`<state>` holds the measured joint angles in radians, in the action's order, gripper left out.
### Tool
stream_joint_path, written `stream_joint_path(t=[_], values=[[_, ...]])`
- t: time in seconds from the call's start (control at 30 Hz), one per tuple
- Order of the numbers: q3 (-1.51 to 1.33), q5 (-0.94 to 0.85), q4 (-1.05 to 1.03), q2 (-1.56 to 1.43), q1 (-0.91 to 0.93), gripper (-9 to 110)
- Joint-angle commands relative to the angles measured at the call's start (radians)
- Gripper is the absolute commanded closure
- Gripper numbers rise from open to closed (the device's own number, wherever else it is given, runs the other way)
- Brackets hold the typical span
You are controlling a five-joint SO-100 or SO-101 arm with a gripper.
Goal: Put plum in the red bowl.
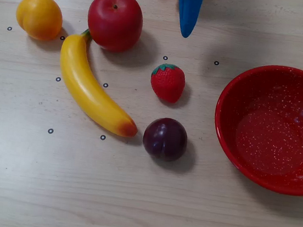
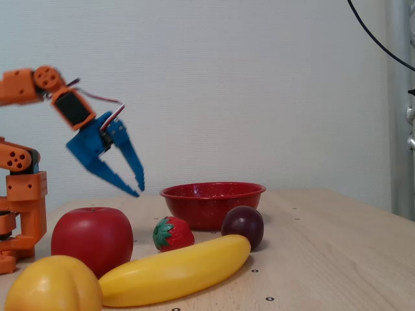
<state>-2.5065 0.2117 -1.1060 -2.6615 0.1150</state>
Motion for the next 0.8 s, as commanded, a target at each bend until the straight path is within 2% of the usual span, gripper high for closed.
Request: stream_joint_path(t=[0.0, 0.57, 0.77], values=[[0.21, 0.008, -0.046, 0.132, 0.025, 101], [0.891, -0.1, -0.295, 0.746, 0.055, 101], [1.055, -0.179, -0.334, 0.92, 0.057, 88]])
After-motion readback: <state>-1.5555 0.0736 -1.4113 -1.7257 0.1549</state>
